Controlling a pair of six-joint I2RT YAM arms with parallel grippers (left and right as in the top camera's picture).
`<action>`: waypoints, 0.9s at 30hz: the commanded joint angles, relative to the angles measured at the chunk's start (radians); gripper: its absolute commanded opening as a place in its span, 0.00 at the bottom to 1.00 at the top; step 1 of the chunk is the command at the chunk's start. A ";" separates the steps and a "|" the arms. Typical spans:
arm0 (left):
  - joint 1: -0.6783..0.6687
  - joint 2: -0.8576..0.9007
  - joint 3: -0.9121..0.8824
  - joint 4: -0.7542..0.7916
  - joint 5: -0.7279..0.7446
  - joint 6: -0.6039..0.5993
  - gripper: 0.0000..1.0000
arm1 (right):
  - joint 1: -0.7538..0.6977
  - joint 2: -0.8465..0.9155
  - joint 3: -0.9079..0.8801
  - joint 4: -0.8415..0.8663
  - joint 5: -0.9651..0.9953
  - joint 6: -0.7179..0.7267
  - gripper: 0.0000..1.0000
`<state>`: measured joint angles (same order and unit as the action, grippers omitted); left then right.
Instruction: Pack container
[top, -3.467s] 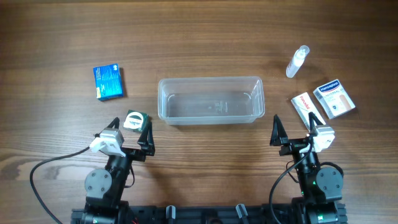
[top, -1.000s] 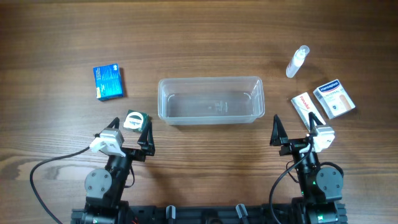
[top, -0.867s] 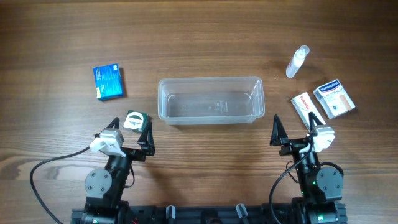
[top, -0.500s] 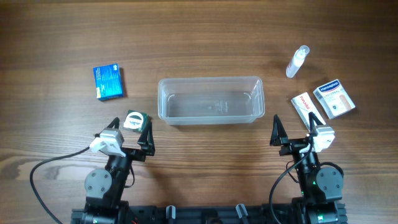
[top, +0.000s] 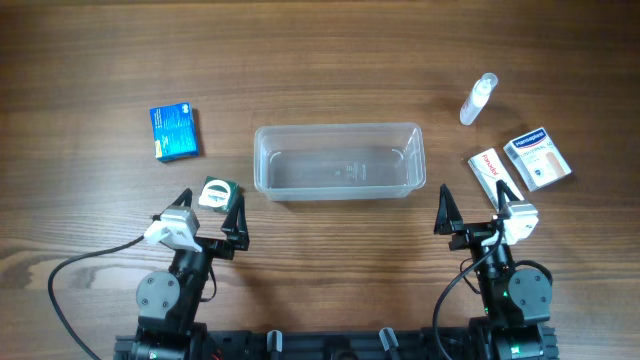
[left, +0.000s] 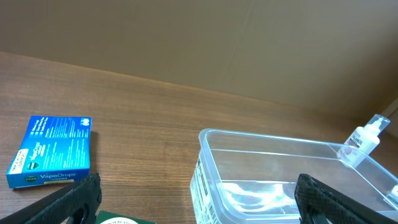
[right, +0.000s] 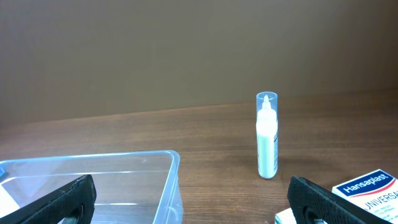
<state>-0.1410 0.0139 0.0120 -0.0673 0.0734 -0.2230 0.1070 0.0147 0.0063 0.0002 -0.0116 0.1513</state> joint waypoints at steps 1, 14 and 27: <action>0.008 -0.005 -0.006 -0.003 0.001 0.005 1.00 | 0.004 -0.007 -0.001 0.004 -0.016 -0.013 1.00; 0.008 -0.005 -0.006 -0.003 0.001 0.005 1.00 | 0.004 -0.004 -0.001 0.005 -0.008 -0.023 1.00; 0.008 -0.005 -0.006 -0.003 0.001 0.005 1.00 | -0.020 0.702 0.721 -0.477 0.100 -0.254 1.00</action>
<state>-0.1410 0.0139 0.0120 -0.0673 0.0734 -0.2230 0.1059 0.5716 0.5758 -0.3874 0.0853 -0.0345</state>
